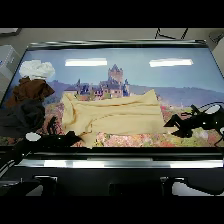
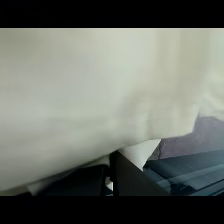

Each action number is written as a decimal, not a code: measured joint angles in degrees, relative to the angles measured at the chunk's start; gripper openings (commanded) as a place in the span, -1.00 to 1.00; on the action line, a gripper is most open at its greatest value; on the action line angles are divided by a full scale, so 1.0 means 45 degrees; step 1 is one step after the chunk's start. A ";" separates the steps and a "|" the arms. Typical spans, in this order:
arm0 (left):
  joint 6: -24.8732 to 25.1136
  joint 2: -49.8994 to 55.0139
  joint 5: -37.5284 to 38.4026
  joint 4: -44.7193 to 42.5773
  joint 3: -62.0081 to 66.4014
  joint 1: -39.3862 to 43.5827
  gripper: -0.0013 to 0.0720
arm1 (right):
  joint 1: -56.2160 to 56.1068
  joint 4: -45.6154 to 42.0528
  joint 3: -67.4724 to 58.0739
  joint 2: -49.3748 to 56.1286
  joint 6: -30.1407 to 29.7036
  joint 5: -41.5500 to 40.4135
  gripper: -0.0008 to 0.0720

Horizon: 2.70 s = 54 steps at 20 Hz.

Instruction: Fold the clothes and pants, and hang the long-sleeved shirts on hangers.

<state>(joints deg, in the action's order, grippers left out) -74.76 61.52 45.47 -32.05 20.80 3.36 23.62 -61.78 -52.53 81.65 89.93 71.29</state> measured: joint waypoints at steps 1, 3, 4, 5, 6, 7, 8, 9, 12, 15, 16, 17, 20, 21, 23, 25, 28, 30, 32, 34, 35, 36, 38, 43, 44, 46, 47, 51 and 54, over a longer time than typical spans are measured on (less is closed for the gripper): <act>-0.0005 -0.0102 0.0000 -0.0005 0.0000 0.0000 -0.89 | -0.0073 0.0233 0.0053 0.0151 -0.0029 -0.0189 0.73; -0.0005 -0.0301 0.0005 -0.0005 0.0005 0.0005 -0.89 | -0.0457 0.0651 0.0102 0.0379 -0.0039 -0.0423 0.50; -0.0005 -0.0403 0.0000 -0.0005 0.0010 0.0005 -0.89 | -0.0724 0.0821 0.0121 0.0471 -0.0034 -0.0593 -0.29; -0.0010 -0.0505 0.0010 -0.0010 0.0029 0.0005 -0.89 | -0.1039 0.0835 0.0126 0.0563 -0.0010 -0.0947 -0.88; -0.0010 -0.0646 0.0015 -0.0015 0.0102 0.0000 -0.89 | -0.1307 0.0729 0.0073 0.0631 0.0019 -0.1156 -0.89; -0.0015 -0.0811 0.0039 -0.0029 0.0253 -0.0005 -0.90 | -0.1515 0.0787 -0.0131 0.0636 0.0087 -0.1234 -0.89; -0.0024 -0.1049 0.0097 -0.0102 0.0568 -0.0019 -0.90 | -0.1676 0.0860 -0.0471 0.0588 0.0000 -0.1122 -0.89; -0.0044 -0.1321 0.0102 -0.0257 0.1064 -0.0024 -0.90 | -0.1768 0.0855 -0.0957 0.0457 -0.0131 -0.0879 -0.89; -0.0039 -0.2404 0.0097 -0.1336 0.4036 -0.0029 -0.90 | -0.1885 0.0704 -0.3696 -0.0588 -0.0772 -0.0403 -0.89; -0.0044 -0.3240 -0.0194 -0.2812 0.8806 -0.0029 -0.89 | -0.1919 0.0457 -0.7514 -0.2283 -0.1375 -0.1015 -0.89; -0.0044 -0.3415 -0.0491 -0.3249 1.0598 -0.0029 -0.89 | -0.1928 0.0287 -0.8796 -0.2958 -0.1530 -0.1472 -0.89; -0.0044 -0.3531 -0.0772 -0.3628 1.2186 -0.0029 -0.89 | -0.1938 0.0117 -0.9836 -0.3594 -0.1613 -0.1880 -0.89; -0.0044 -0.3745 -0.1248 -0.4386 1.6019 -0.0024 -0.89 | -0.1938 -0.0301 -1.1808 -0.5532 -0.1710 -0.2705 -0.89; -0.0044 -0.3779 -0.1540 -0.4512 1.6859 -0.0024 -0.89 | -0.1943 -0.0452 -1.2123 -0.6033 -0.1758 -0.2861 -0.89; -0.0049 -0.3818 -0.2001 -0.4634 1.7860 -0.0015 -0.89 | -0.1938 -0.0709 -1.2517 -0.6805 -0.1749 -0.3109 -0.89; -0.0049 -0.3832 -0.2608 -0.4532 1.8438 -0.0015 -0.89 | -0.1938 -0.0680 -1.2726 -0.7276 -0.1598 -0.3347 -0.89; -0.0049 -0.3827 -0.3444 -0.4430 1.8807 -0.0015 -0.89 | -0.1938 -0.0738 -1.2862 -0.7558 -0.1297 -0.3803 -0.89; -0.0053 -0.3687 -0.3827 -0.4653 1.8909 -0.0015 -0.89 | -0.1938 -0.0743 -1.2900 -0.7475 -0.1156 -0.3818 -0.89; -0.0053 -0.3249 -0.3691 -0.5226 1.8957 -0.0015 -0.89 | -0.1948 -0.0743 -1.2910 -0.6970 -0.0821 -0.3147 -0.89; -0.0053 -0.2375 -0.2793 -0.5887 1.8962 -0.0010 -0.89 | -0.1953 -0.0743 -1.2823 -0.5940 -0.0369 -0.1909 -0.89; -0.0053 -0.1865 -0.2336 -0.6188 1.8894 -0.0010 -0.89 | -0.1953 -0.0743 -1.2692 -0.5212 -0.0151 -0.1307 -0.89; -0.0053 -0.1112 -0.1744 -0.6601 1.8724 -0.0005 -0.89 | -0.1953 -0.0743 -1.2502 -0.4449 0.0063 -0.0835 -0.89; -0.0058 0.0389 -0.0986 -0.7261 1.8229 -0.0005 -0.89 | -0.1957 -0.0753 -1.1973 -0.2647 0.0520 -0.0306 -0.89; -0.0612 0.4818 0.0573 -0.7708 1.7291 0.0092 -0.70 | -0.1977 -0.0510 -1.1298 0.2127 0.2118 0.1049 -0.89; -0.1001 0.5595 0.1132 -0.7650 1.7218 0.0136 -0.43 | -0.2025 -0.0364 -1.1254 0.2914 0.2331 0.1462 -0.89; -0.1933 0.6844 0.2472 -0.7499 1.7131 0.0257 -0.19 | -0.2171 -0.0170 -1.1200 0.4085 0.2516 0.2215 -0.87; -0.2404 0.7383 0.3249 -0.7383 1.7107 0.0316 0.33 | -0.2229 -0.0078 -1.1191 0.4459 0.2603 0.2472 -0.57; -0.3371 0.8340 0.6334 -0.7349 1.7068 0.0015 0.99 | -0.1851 -0.0131 -1.1254 0.4949 0.2152 0.3521 0.94; -0.3342 0.8276 0.8544 -0.7582 1.6815 -0.0704 0.97 | -0.0850 -0.1341 -1.1045 0.4571 0.1613 0.5149 0.90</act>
<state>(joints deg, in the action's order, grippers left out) -89.80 98.76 83.92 -66.17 96.47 0.19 19.79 -67.81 -102.24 102.21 97.19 94.45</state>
